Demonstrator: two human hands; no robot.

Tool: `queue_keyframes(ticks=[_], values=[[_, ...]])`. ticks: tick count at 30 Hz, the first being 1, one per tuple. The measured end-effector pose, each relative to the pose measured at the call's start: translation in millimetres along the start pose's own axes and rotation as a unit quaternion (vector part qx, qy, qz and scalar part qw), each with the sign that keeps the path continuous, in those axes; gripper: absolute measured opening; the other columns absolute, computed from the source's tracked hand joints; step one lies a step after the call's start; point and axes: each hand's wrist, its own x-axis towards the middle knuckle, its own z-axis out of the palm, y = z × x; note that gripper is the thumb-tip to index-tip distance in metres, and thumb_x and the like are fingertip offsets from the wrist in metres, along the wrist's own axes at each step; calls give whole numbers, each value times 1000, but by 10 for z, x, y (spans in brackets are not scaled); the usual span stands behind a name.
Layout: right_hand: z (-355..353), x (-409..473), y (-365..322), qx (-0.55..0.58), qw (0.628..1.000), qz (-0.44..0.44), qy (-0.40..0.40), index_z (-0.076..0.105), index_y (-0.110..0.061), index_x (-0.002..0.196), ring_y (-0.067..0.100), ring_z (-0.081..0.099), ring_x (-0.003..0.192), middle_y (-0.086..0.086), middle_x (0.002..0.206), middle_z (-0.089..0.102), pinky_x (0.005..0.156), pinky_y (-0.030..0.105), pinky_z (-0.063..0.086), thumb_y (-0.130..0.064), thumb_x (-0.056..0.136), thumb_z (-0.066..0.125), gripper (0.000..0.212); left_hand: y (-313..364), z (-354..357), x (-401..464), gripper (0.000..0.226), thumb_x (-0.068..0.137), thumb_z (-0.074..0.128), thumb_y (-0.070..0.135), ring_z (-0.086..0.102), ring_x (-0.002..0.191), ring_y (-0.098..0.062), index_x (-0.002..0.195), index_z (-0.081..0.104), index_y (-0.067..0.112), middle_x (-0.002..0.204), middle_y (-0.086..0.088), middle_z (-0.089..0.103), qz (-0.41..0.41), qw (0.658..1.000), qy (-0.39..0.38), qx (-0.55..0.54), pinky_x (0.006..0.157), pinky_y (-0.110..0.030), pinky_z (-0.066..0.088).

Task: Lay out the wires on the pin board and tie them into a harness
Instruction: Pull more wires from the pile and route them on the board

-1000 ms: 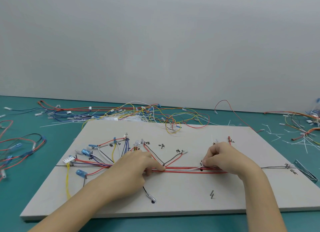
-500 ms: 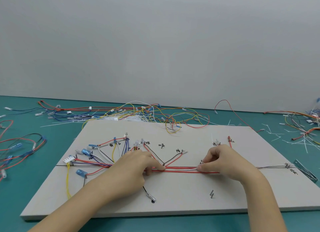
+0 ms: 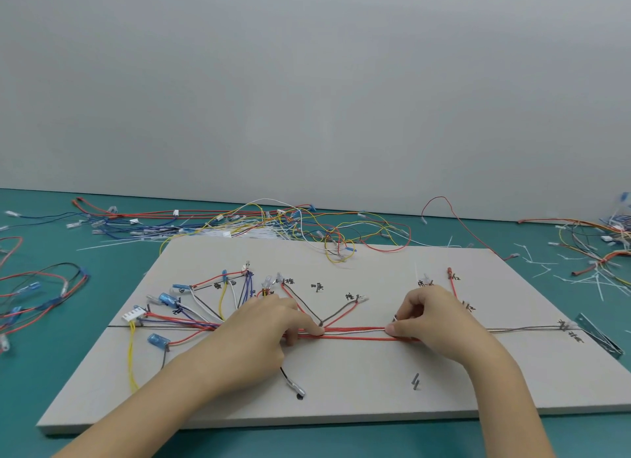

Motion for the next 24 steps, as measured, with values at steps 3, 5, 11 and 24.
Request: queue_keyframes(ticks=[3, 5, 11, 24], values=[[3, -21, -6, 18, 1000, -9, -7, 70, -19, 78, 9, 59, 56, -2, 65, 63, 57, 21, 44, -15, 71, 84, 16, -6, 6, -7, 78, 72, 39, -9, 37, 88, -3, 125, 58, 45, 83, 22, 42, 2, 1000, 3, -3, 72, -6, 24], [6, -12, -13, 5, 1000, -19, -5, 71, -21, 75, 7, 56, 55, -4, 63, 62, 54, 17, 42, -15, 72, 83, 13, -14, 11, -8, 77, 73, 39, -8, 37, 87, -3, 125, 58, 45, 83, 22, 42, 2, 1000, 5, -3, 72, -5, 24], [7, 3, -2, 25, 1000, -11, -1, 73, -17, 74, 1, 56, 53, -8, 60, 62, 50, 10, 38, -13, 71, 83, 11, -36, 20, 5, 79, 71, 40, -8, 35, 85, -2, 126, 57, 45, 81, 23, 41, 5, 1000, 5, 1, 72, -7, 25], [44, 12, 36, 34, 999, -16, 3, 71, -22, 77, 7, 59, 60, -5, 72, 65, 61, 23, 50, -12, 70, 82, 16, -54, 35, 10, 77, 70, 40, -7, 36, 83, -2, 124, 59, 45, 79, 25, 41, 5, 1000, 3, 3, 69, -9, 24]])
